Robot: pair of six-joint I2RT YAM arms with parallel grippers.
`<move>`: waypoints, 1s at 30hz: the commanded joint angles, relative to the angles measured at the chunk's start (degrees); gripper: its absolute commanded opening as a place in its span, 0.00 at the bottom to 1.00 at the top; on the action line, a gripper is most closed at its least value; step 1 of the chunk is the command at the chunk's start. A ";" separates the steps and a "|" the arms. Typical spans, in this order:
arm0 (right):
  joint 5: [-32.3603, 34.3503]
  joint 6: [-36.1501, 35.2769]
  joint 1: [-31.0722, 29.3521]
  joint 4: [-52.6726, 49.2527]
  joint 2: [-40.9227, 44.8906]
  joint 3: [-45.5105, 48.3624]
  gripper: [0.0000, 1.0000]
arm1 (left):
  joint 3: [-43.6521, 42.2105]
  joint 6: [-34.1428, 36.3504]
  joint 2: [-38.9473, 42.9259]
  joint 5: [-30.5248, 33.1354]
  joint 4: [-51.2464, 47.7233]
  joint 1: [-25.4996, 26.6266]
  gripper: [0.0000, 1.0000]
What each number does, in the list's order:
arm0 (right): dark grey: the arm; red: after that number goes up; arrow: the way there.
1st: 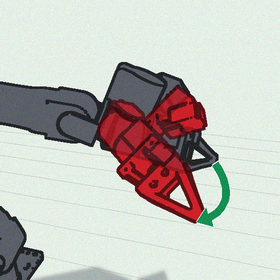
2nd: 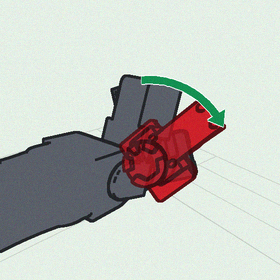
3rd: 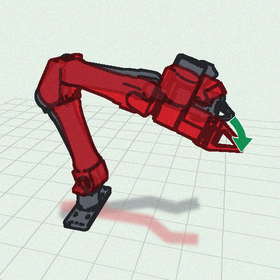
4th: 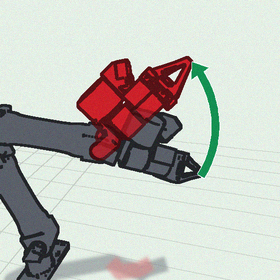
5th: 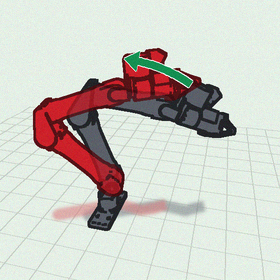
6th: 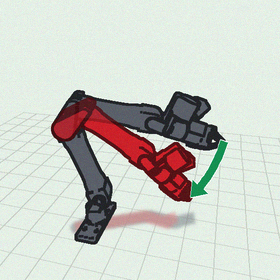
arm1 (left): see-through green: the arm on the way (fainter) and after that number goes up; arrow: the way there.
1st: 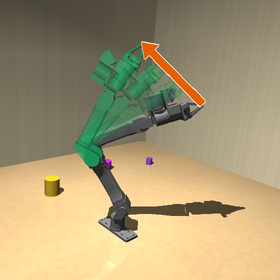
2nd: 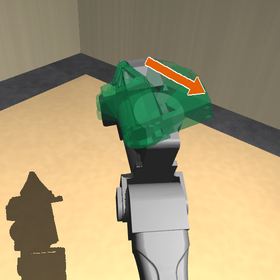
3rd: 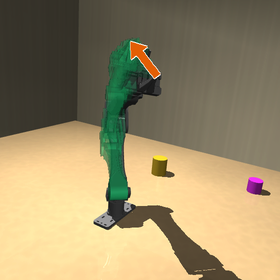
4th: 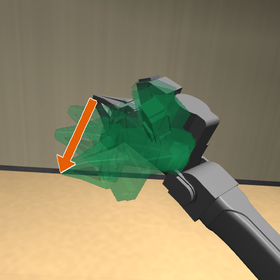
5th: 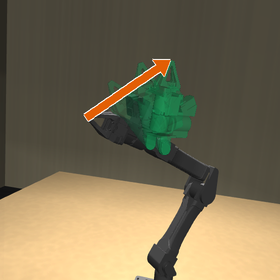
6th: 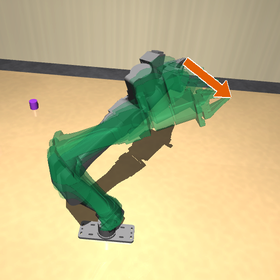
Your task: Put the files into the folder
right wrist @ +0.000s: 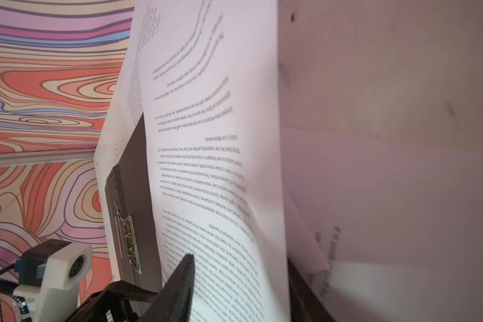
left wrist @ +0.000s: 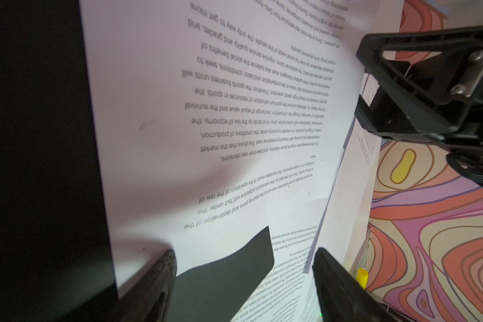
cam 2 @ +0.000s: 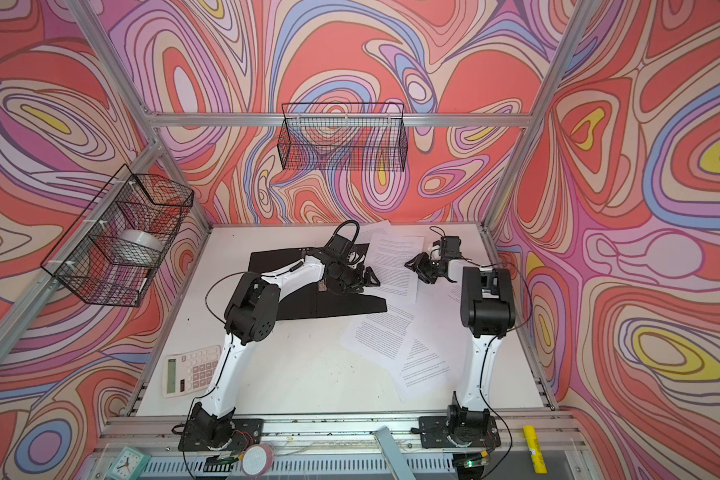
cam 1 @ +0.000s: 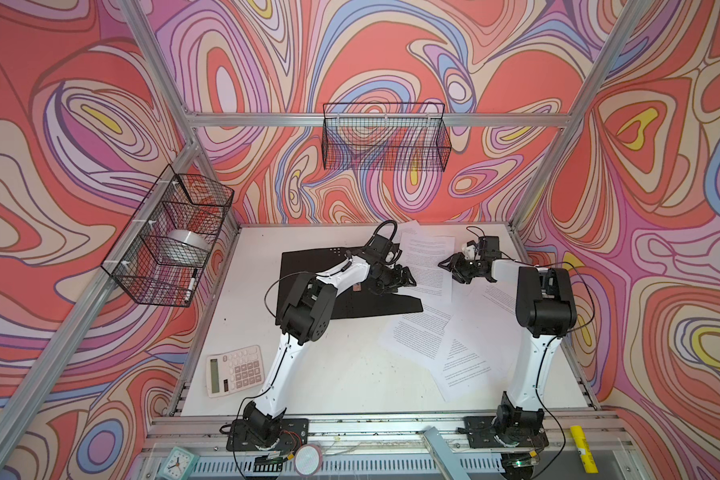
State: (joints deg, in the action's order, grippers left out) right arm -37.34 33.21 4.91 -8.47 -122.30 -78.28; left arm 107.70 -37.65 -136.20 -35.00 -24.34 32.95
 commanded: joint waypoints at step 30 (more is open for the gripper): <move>1.74 4.76 0.10 7.33 14.38 8.82 0.00 | -12.85 3.83 29.99 6.11 4.52 -0.45 1.00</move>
State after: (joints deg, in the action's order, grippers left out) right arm -36.84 38.28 4.91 -0.54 -109.91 -70.06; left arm 98.43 -36.10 -112.25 -32.69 -23.22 32.62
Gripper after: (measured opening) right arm 0.047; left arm 0.994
